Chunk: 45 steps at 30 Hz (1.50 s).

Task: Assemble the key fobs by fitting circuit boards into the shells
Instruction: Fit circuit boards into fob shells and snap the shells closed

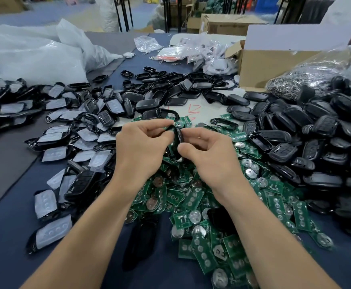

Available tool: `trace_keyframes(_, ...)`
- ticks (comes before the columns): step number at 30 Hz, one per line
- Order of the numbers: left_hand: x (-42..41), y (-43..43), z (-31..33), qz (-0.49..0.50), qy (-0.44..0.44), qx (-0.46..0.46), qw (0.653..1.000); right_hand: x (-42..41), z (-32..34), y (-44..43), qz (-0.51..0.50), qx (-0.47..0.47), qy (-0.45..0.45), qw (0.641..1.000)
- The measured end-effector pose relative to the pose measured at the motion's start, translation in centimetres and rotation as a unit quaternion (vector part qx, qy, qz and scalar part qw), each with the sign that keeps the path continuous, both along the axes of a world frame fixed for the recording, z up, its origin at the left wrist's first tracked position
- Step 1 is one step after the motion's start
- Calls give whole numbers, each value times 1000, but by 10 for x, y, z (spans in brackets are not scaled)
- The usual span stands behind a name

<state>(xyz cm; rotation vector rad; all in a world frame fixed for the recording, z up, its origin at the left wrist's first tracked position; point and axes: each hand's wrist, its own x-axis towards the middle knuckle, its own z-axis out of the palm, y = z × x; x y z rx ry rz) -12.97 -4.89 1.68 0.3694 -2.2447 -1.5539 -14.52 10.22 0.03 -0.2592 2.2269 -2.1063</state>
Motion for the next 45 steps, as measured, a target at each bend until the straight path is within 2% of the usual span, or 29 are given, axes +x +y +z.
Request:
trace_keyframes(7,-1,5,-2,17,21,-36,999,3,1,-2,-39,63,50,996)
trace_keyframes(10,-2,4,-4,-40,-7,52,998,3,2,-1,-51,78,68,993)
trace_keyframes(13,-3,-3,-4,-133,-35,151,979,1,3,2,-71,89,82,990)
trace_keyframes(15,-3,-6,-4,-182,-41,173,967,0,3,3,-80,92,83,989)
trace_keyframes(20,-3,-10,-7,-217,-32,162,962,-1,2,6,-67,105,89,988)
trace_keyframes(23,-5,-13,-8,-205,-22,157,966,-3,2,9,-55,106,87,989)
trace_keyframes(28,-3,-9,-8,-158,-21,84,984,-5,3,15,-38,146,85,985)
trace_keyframes(35,-3,-6,-7,-137,-10,68,988,-3,3,14,-55,154,93,982)
trace_keyframes(40,-5,-6,-8,-170,-3,95,981,-3,2,12,-58,132,99,985)
trace_keyframes(45,-8,-15,-9,-248,-16,125,960,-7,2,14,-40,82,74,993)
